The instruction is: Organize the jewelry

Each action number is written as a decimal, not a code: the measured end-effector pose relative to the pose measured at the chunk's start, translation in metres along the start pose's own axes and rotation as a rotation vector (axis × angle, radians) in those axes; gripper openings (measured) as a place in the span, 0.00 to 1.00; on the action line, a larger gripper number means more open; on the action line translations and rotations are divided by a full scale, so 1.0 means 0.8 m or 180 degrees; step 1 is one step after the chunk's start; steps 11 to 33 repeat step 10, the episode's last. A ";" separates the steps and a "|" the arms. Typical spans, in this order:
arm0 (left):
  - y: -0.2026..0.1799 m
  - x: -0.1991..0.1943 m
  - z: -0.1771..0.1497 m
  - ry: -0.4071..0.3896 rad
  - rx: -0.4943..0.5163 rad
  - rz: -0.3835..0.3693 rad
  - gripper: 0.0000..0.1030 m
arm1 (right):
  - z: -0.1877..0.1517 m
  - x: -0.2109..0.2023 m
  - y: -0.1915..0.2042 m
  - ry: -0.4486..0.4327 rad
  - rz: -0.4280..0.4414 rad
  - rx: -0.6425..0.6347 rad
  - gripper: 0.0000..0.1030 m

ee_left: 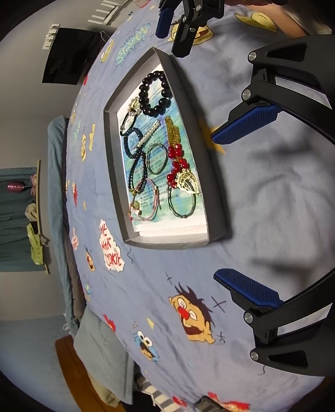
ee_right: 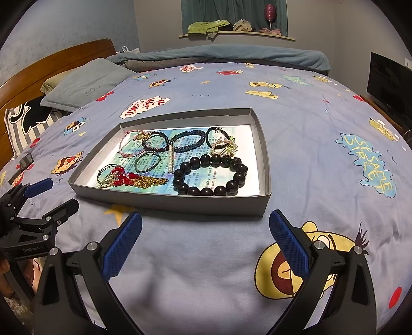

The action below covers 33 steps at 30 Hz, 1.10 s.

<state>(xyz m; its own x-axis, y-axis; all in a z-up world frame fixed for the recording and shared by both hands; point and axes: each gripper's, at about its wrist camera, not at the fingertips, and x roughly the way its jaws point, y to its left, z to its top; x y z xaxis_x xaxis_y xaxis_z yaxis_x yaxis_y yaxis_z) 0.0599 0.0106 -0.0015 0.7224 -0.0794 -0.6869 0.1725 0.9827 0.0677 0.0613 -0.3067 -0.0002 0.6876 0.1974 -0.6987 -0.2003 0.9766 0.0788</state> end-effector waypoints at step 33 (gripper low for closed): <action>-0.001 0.016 -0.003 0.0204 0.0008 0.0117 0.94 | -0.002 0.003 0.001 0.0012 -0.0007 0.0004 0.95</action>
